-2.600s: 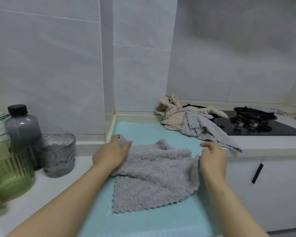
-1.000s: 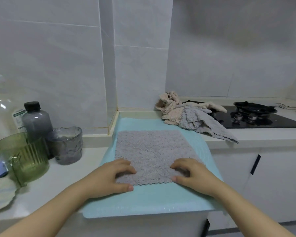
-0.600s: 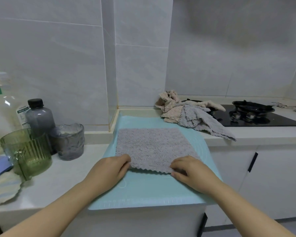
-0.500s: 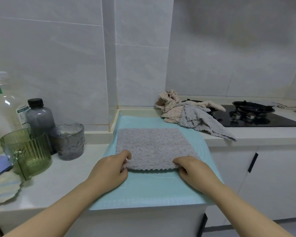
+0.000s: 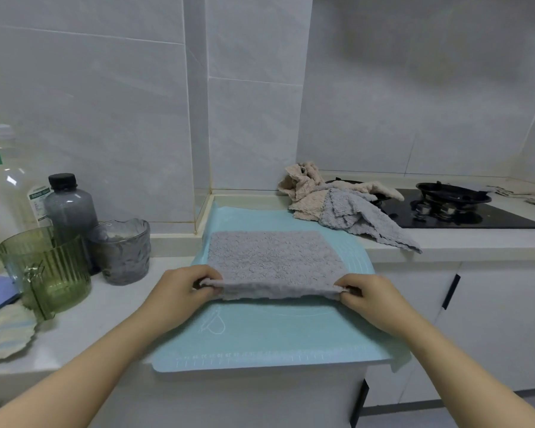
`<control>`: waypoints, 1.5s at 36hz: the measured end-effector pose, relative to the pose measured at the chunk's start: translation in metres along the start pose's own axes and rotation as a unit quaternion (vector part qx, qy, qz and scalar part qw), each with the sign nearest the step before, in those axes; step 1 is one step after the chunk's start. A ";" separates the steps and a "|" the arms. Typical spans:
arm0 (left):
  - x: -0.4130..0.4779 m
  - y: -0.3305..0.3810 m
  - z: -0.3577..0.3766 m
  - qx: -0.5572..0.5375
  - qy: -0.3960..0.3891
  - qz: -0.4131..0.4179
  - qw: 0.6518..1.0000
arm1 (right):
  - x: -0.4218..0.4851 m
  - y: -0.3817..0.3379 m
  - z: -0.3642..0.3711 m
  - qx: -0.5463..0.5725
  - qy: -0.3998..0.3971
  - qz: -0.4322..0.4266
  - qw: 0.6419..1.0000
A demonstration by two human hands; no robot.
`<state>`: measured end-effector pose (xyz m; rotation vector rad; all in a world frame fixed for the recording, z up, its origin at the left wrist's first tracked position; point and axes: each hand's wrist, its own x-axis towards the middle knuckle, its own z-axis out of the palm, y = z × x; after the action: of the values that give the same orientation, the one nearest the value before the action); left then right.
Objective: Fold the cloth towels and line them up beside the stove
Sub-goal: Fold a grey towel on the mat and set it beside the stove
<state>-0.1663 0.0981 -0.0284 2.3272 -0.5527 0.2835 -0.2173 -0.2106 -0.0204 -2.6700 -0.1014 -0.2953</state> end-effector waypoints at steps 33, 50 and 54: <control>0.103 -0.013 0.020 0.123 0.083 -0.185 0.971 | 0.103 0.009 0.021 0.249 0.168 0.201 0.932; 0.114 -0.029 0.043 0.331 -0.003 -0.154 0.931 | 0.120 0.012 0.047 -0.072 0.090 0.234 0.965; 0.116 -0.029 0.043 0.337 -0.012 -0.150 0.929 | 0.121 0.011 0.047 -0.088 0.079 0.251 0.961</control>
<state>-0.0483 0.0517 -0.0356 3.0365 -0.0961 0.3361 -0.0891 -0.1972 -0.0396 -2.7145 0.6715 -0.3587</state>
